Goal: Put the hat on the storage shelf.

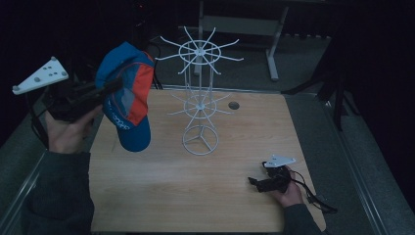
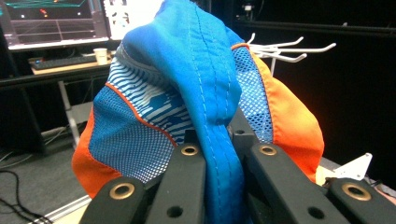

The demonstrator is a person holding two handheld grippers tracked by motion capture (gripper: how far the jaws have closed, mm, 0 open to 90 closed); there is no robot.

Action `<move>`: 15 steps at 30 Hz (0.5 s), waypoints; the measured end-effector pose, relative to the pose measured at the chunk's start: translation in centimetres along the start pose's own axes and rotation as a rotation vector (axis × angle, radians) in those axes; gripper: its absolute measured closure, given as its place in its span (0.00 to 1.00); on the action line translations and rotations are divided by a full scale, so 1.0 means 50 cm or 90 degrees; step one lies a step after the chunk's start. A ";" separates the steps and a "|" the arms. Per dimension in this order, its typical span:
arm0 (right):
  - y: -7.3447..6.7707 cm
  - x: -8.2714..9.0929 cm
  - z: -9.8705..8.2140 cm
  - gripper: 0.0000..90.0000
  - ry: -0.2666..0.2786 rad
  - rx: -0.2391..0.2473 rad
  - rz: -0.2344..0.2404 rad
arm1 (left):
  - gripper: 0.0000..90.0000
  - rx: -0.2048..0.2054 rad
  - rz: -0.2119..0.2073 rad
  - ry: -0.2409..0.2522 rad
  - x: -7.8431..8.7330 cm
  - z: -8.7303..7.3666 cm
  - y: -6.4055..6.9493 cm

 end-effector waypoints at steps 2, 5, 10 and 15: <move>0.000 0.000 0.000 0.12 0.000 0.000 0.000 | 0.98 0.005 -0.010 0.005 -0.002 0.001 0.002; 0.000 0.000 0.000 0.12 0.000 0.000 0.000 | 0.98 0.005 -0.018 0.005 -0.006 0.001 0.006; 0.000 0.000 0.000 0.12 0.000 0.000 0.000 | 0.98 0.006 -0.033 0.013 -0.010 0.001 0.013; 0.000 0.000 0.000 0.12 0.000 0.000 0.000 | 0.98 0.008 -0.045 0.013 -0.018 -0.001 0.017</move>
Point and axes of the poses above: each handheld gripper's, and its own axes: x roughly backward along the jaws, z roughly out of its top, y roughly to its right, the point moved 4 cm from there along -x, roughly forward along the jaws, and after that the axes turned 9 degrees about y, right-handed, at the moved point
